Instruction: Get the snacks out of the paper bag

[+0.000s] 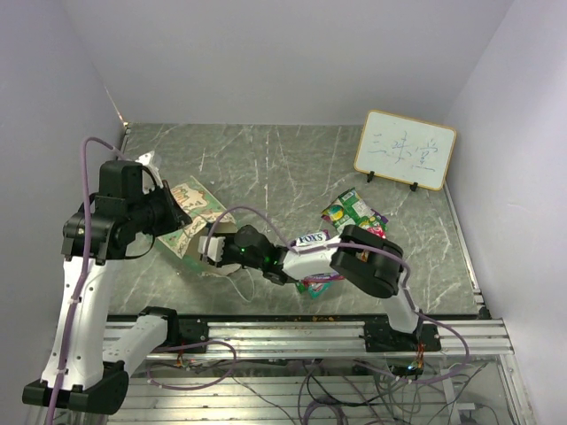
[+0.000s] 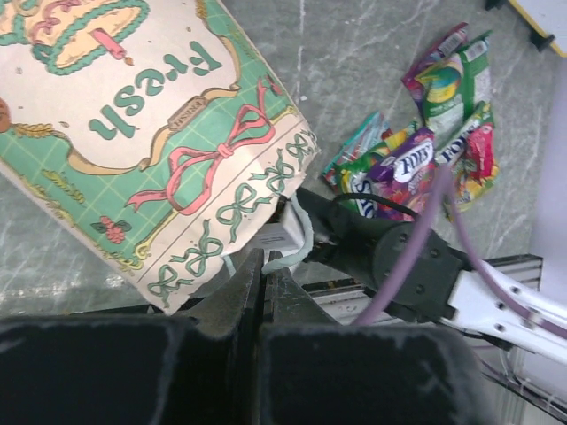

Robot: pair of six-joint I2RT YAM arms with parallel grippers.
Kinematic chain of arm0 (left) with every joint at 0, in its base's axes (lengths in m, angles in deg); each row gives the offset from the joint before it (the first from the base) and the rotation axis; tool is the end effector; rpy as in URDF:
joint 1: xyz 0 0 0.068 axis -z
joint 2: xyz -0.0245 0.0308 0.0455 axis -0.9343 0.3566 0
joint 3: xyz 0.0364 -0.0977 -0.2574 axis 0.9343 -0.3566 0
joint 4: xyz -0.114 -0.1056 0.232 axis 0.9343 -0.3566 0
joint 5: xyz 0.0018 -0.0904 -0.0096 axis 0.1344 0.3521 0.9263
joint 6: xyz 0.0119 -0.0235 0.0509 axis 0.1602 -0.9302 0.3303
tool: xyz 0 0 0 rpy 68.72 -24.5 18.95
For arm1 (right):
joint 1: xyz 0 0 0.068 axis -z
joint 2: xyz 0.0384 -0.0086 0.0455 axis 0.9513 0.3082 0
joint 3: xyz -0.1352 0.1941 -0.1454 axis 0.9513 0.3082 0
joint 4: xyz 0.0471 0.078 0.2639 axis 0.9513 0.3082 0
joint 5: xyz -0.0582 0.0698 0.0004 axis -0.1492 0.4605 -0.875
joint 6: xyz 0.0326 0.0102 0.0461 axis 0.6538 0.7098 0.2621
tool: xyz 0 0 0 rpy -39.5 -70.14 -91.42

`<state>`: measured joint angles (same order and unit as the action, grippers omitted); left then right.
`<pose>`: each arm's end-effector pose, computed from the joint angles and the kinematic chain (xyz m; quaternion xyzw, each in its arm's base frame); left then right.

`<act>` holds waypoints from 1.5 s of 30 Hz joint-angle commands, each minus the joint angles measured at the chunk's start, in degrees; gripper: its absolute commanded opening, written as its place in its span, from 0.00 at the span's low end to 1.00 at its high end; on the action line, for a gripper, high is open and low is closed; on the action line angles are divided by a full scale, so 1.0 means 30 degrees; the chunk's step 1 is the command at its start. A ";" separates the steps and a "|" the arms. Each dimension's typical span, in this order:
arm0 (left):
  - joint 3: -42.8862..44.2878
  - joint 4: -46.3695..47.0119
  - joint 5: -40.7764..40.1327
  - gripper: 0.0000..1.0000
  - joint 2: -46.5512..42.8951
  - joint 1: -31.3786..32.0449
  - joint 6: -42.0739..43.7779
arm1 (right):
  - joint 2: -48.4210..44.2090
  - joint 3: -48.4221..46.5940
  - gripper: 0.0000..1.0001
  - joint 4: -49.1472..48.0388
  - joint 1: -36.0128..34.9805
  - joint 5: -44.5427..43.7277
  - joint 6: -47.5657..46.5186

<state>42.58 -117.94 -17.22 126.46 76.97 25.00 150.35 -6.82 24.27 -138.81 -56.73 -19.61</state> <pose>0.1547 -0.0296 0.4137 -0.1202 0.9086 -0.2075 0.3419 0.1809 0.4223 0.1420 -0.6091 0.5226 0.1834 0.5676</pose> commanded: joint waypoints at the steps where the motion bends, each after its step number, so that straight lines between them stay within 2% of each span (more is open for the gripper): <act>1: -0.0177 0.1446 0.2287 0.07 -0.0136 -0.0100 -0.0318 | 0.1895 -0.0814 0.41 -0.4509 -0.0019 -0.0503 -0.0913; 3: 0.0257 0.1374 0.2664 0.07 0.0063 -0.0100 -0.0115 | 0.2731 -0.1249 0.47 -0.6274 -0.0012 -0.0743 -0.1155; 7: 0.1237 0.0708 0.3161 0.07 0.0491 -0.0099 0.0302 | 0.4716 -0.3054 0.52 -0.7809 0.0036 -0.1544 -0.1675; 13: 0.2011 -0.0067 0.3859 0.07 0.0766 -0.0100 0.0704 | 0.6712 -0.5438 0.57 -0.8086 0.0642 -0.2001 -0.1614; 17: 0.2116 -0.0051 0.4814 0.07 0.0831 -0.0100 0.0984 | 0.7841 -0.6997 0.61 -0.7110 0.0833 -0.1994 -0.1399; 21: 0.2224 0.0054 0.5204 0.07 0.0910 -0.0096 0.1147 | 0.9095 -0.9320 0.63 -0.4657 0.0918 -0.2869 -0.0619; 27: 0.2081 0.0275 0.5291 0.07 0.0761 -0.0091 0.1024 | 1.0200 -1.0707 0.65 -0.1375 0.1063 -0.3266 0.1070; 33: 0.1363 0.0567 0.5305 0.07 0.0326 -0.0089 0.0575 | 1.0630 -1.2012 0.55 0.1720 0.1309 -0.3214 0.1266; 36: 0.1182 0.0413 0.5146 0.07 0.0236 -0.0100 0.0588 | 1.0891 -1.2987 0.36 0.3174 0.1479 -0.2942 0.1397; 40: 0.1236 -0.0069 0.3948 0.07 0.0221 -0.0096 0.0642 | 1.0578 -1.2710 0.14 0.2923 0.1569 -0.2544 0.0910; 42: 0.1246 -0.0371 0.3067 0.07 0.0348 -0.0083 0.0621 | 1.0102 -1.2481 0.05 0.2720 0.1569 -0.2337 0.0383; 45: 0.1346 -0.0841 0.1329 0.07 0.0707 -0.0099 0.0420 | 0.9071 -1.1870 0.00 0.2180 0.1556 -0.2250 0.0058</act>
<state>46.07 -117.98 -7.58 128.26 76.88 27.27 180.05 -45.16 27.22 -134.73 -63.44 -17.62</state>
